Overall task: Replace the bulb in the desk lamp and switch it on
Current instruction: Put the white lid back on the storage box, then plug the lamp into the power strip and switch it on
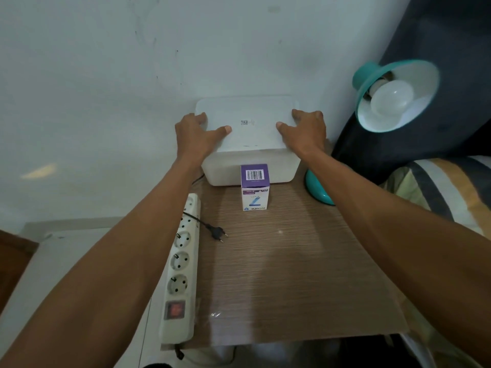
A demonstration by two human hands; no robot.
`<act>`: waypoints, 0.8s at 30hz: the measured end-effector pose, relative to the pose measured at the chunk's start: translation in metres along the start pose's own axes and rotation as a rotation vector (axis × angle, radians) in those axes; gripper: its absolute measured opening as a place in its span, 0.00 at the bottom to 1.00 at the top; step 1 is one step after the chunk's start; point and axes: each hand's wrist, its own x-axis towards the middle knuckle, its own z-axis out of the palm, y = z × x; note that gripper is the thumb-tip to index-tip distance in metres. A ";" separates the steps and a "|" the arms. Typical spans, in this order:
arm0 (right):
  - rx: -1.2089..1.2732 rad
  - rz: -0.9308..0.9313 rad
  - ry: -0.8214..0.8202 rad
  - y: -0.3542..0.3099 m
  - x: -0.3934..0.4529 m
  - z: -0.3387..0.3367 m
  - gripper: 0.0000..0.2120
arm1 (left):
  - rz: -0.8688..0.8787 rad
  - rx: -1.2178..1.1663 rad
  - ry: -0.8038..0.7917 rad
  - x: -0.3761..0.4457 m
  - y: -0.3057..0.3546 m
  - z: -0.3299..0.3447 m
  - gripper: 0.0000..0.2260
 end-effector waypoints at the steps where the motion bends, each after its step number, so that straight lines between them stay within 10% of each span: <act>1: -0.029 -0.004 -0.008 0.000 -0.001 -0.001 0.31 | 0.012 0.012 -0.008 -0.001 0.000 0.000 0.36; 7: -0.214 -0.024 0.024 -0.011 -0.013 -0.013 0.27 | 0.050 0.035 -0.119 -0.016 0.006 -0.024 0.34; 15: -0.153 -0.520 0.223 -0.056 -0.077 0.009 0.15 | 0.150 0.076 -0.012 -0.095 -0.061 -0.054 0.36; 24: -0.209 -0.506 -0.231 -0.055 -0.187 0.081 0.11 | 0.012 0.043 -0.196 -0.203 -0.146 -0.054 0.49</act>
